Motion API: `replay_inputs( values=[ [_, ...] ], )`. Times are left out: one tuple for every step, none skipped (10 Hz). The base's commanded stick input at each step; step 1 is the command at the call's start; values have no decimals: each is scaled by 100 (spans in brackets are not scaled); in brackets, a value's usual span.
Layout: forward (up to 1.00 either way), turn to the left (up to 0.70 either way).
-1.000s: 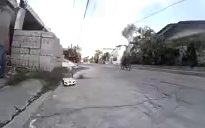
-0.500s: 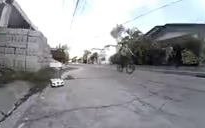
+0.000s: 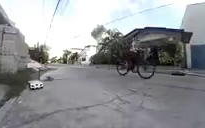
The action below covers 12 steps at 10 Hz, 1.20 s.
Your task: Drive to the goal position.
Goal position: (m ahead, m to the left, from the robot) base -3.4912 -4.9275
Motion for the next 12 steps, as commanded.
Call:
replay_inputs(
  values=[
    [0,-70],
    [0,-70],
    [0,-70],
    [0,-70],
    [0,-70],
    [0,-70],
    [0,-70],
    [0,-70],
    [0,-70],
    [0,-70],
    [0,-70],
    [0,-70]
  ],
)
